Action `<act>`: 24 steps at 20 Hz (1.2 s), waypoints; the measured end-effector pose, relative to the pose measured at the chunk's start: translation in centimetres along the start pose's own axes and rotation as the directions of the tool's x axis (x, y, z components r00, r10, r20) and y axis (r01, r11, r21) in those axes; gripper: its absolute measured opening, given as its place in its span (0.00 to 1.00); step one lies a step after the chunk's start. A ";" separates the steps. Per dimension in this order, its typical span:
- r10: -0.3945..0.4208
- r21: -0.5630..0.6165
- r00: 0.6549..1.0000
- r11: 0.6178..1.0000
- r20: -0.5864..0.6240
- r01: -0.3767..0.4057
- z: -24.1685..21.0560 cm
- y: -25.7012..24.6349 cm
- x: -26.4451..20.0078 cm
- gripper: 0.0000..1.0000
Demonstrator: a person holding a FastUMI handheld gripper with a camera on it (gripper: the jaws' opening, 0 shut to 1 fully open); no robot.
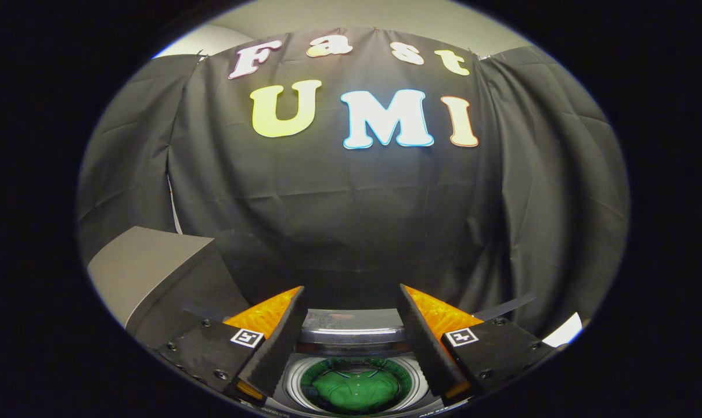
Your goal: Put the clothes into the washing machine and then close the washing machine lid.
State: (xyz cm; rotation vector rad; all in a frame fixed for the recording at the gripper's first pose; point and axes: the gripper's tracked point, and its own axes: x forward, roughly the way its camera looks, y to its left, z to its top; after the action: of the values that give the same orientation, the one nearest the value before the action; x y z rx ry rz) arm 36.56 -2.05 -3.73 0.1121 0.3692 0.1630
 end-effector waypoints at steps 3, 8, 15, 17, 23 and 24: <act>-0.001 0.007 1.000 1.000 0.019 0.001 -1.1 -0.1 -1.2 0.97; 0.000 0.009 1.000 1.000 0.031 0.000 -4.0 0.0 -3.4 0.97; 0.025 -0.017 1.000 1.000 -0.008 -0.025 -9.5 1.0 -8.2 0.97; 0.048 -0.043 0.999 0.998 0.025 -0.047 -9.5 1.8 -9.7 0.97; 0.084 -0.102 0.983 0.992 0.162 -0.068 -8.7 4.0 -16.0 0.98; 0.083 -0.102 0.979 0.993 0.185 -0.064 -8.7 4.4 -17.2 0.98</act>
State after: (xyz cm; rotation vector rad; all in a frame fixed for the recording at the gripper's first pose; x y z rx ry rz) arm 16.88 -0.09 -5.18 0.0462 0.1669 0.2410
